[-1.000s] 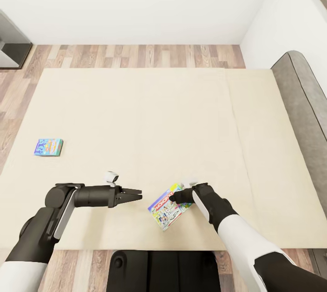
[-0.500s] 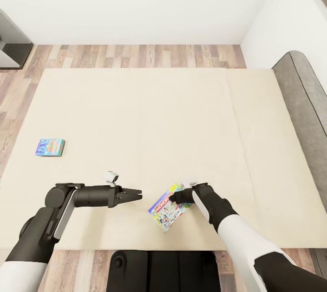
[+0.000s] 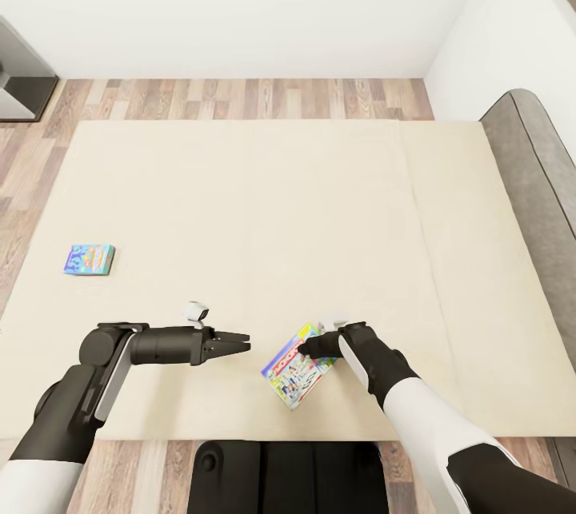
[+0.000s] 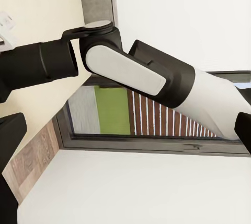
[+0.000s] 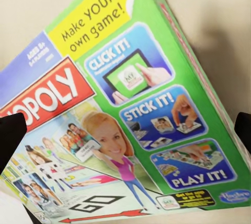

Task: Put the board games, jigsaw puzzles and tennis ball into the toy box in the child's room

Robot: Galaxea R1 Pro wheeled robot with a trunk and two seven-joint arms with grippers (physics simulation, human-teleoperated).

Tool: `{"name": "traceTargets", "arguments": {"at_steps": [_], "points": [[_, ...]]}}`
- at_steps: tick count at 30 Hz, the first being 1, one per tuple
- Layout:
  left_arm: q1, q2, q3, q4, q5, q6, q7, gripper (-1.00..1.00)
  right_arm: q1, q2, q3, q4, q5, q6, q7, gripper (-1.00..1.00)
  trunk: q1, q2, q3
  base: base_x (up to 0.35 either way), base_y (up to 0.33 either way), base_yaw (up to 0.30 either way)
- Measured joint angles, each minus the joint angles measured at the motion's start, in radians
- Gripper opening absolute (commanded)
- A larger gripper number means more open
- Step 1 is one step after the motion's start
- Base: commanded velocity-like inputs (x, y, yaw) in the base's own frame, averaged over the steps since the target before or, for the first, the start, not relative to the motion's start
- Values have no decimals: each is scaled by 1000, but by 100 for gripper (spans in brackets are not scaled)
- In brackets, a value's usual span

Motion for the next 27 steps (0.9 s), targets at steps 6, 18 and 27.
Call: {"name": "traceTargets", "arguments": {"at_steps": [6, 18, 27], "points": [[0, 0, 0, 0, 0, 0, 0, 100, 0, 0, 0, 0, 0, 0, 0, 100, 0, 0, 0, 0, 58, 0], [0, 0, 0, 0, 0, 0, 0, 100, 0, 0, 0, 0, 0, 0, 0, 100, 0, 0, 0, 0, 17, 0], [0, 0, 0, 0, 0, 0, 0, 100, 0, 0, 0, 0, 0, 0, 0, 100, 0, 0, 0, 0, 41, 0]]}}
